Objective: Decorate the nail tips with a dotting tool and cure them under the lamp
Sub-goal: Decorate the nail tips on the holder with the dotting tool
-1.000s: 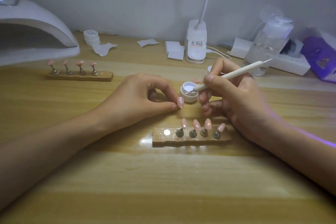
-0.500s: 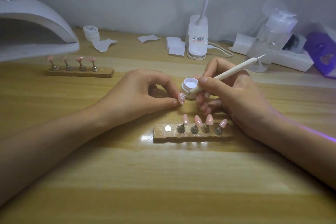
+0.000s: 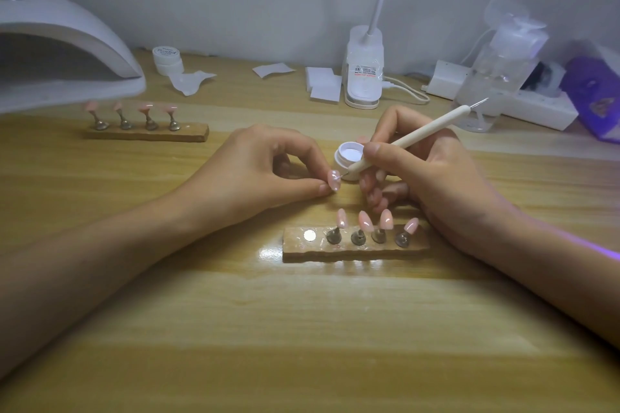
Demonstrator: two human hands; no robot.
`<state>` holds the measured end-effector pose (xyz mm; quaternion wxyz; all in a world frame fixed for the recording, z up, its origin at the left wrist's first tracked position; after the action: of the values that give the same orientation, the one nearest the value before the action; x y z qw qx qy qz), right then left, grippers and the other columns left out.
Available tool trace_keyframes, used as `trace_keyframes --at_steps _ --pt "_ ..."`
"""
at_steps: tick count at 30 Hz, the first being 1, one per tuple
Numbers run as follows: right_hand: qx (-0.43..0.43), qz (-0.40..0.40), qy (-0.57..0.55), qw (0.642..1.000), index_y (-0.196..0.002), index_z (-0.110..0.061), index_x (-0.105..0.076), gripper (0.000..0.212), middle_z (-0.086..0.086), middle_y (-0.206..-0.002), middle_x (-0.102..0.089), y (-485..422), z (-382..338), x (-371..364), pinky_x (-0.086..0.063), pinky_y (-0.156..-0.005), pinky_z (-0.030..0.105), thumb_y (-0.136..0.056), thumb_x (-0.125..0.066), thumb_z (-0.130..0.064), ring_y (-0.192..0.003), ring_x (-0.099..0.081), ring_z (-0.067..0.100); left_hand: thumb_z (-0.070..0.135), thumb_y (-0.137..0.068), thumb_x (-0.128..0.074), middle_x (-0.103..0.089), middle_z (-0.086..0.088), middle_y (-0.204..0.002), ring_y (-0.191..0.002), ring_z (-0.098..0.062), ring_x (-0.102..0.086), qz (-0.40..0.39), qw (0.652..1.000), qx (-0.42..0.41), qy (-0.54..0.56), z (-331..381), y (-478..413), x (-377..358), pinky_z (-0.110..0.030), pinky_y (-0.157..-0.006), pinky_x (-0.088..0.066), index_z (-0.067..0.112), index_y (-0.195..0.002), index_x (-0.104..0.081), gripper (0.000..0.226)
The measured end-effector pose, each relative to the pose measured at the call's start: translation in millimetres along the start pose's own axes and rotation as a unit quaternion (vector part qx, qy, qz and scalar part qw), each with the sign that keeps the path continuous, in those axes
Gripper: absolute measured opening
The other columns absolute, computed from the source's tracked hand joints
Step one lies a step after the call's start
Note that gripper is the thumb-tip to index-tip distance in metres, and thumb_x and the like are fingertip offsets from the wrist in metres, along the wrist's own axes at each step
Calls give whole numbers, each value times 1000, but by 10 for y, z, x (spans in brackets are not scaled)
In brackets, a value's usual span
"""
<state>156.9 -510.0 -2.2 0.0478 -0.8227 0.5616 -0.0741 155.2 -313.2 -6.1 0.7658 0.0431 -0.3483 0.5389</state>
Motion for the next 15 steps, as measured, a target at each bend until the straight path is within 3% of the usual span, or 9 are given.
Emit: trace_keyframes --at_steps 15 --pt "13 6 -28 999 -69 -18 -54 19 9 -61 -64 7 -25 4 -47 -44 23 -87 -61 -14 -49 -58 17 6 -79 -79 -63 29 -64 -57 16 -55 -3 1000 -4 3 -8 11 -9 4 -58 -35 27 -73 -72 23"
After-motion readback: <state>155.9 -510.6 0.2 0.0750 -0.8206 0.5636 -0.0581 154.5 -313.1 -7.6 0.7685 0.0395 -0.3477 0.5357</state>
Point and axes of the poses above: each hand's wrist, its own y-axis away from the middle knuckle, its own x-axis out of the back of the hand, z = x × y, the point moved 1 cm from there along -y, towards the middle knuckle
